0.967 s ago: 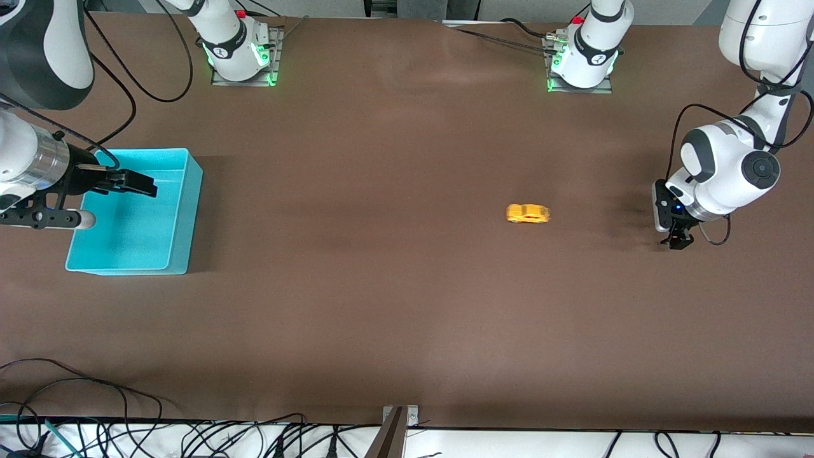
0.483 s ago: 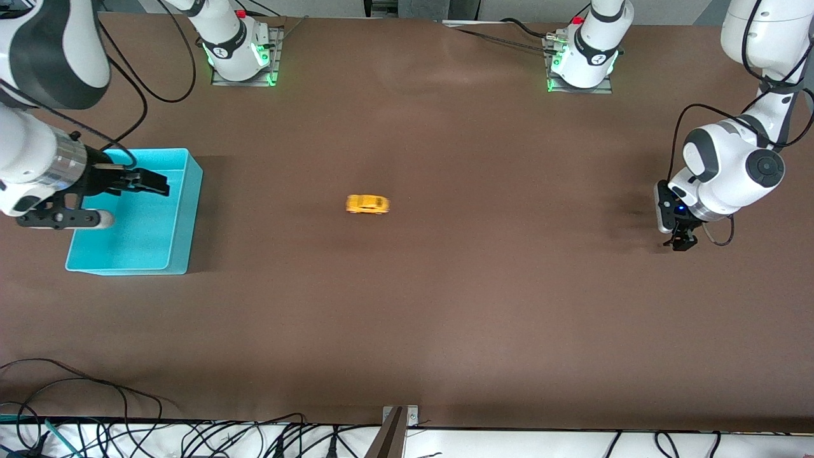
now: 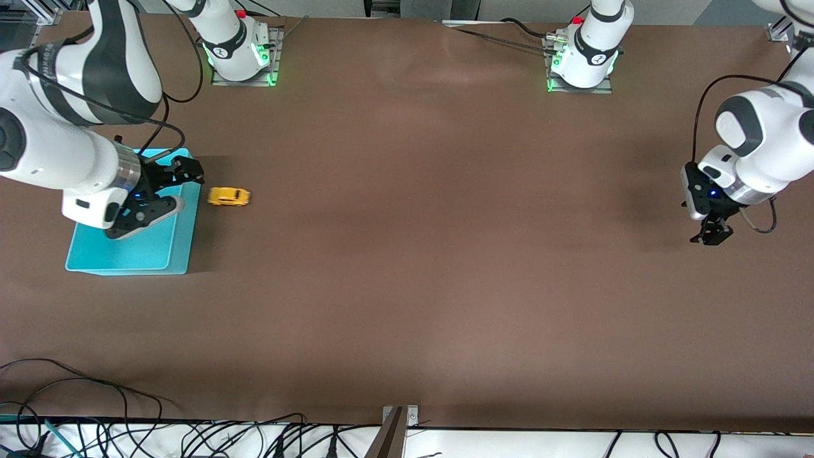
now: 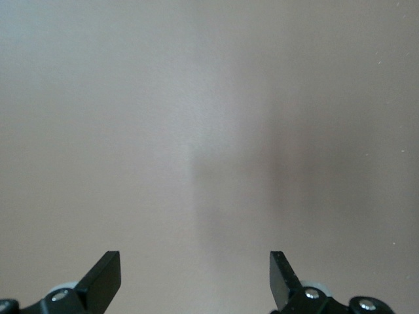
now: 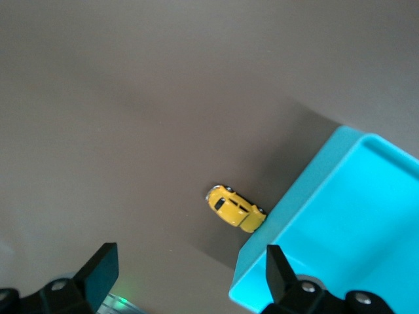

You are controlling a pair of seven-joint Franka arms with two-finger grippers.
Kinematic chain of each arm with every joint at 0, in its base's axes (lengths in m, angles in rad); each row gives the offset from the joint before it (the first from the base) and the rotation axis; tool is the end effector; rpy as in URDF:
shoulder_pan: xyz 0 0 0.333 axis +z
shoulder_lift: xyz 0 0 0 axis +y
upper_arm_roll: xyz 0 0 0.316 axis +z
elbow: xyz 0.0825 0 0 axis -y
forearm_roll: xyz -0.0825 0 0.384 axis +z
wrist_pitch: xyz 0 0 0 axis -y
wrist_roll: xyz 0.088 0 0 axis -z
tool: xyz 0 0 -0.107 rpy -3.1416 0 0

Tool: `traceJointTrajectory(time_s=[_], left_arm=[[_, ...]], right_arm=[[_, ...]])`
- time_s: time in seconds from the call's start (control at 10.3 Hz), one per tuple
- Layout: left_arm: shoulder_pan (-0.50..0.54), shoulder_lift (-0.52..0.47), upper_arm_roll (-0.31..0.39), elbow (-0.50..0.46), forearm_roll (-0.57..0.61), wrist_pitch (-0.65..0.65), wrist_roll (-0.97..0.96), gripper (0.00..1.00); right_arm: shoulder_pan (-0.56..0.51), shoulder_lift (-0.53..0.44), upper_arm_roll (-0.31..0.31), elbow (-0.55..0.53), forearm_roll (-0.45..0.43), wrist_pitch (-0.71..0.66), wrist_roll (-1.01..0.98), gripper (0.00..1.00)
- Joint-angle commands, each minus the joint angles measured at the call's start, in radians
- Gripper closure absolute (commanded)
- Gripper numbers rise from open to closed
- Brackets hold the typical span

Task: Wind up and store yellow beetle car
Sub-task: 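Lower the right gripper onto the rolled car and grasp it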

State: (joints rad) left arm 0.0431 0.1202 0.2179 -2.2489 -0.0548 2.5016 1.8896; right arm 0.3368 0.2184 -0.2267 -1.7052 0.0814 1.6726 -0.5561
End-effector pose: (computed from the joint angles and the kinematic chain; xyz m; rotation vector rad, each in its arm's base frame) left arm 0.5298 0.1412 0.3265 -2.1181 2.1595 -0.1109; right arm 0.5905 0.0819 0.4459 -2.8797 -0.9657 0.3544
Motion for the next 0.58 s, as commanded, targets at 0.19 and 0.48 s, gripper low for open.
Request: traceJointTrajectory(time_s=[0.19,0.48], left_arm=[[-0.022,-0.213,0.001,-0.017,-0.028,-0.067,0.008,0.00],[-0.043,-0.281,0.003,0.009,-0.031,-0.113,-0.080,0.00]], right_arm=[[-0.004,-0.040,-0.014,-0.197,0.012,0.143,-0.688,0.00],[-0.004,-0.092,-0.036,-0.373,0.008,0.303,-0.945,0.00]])
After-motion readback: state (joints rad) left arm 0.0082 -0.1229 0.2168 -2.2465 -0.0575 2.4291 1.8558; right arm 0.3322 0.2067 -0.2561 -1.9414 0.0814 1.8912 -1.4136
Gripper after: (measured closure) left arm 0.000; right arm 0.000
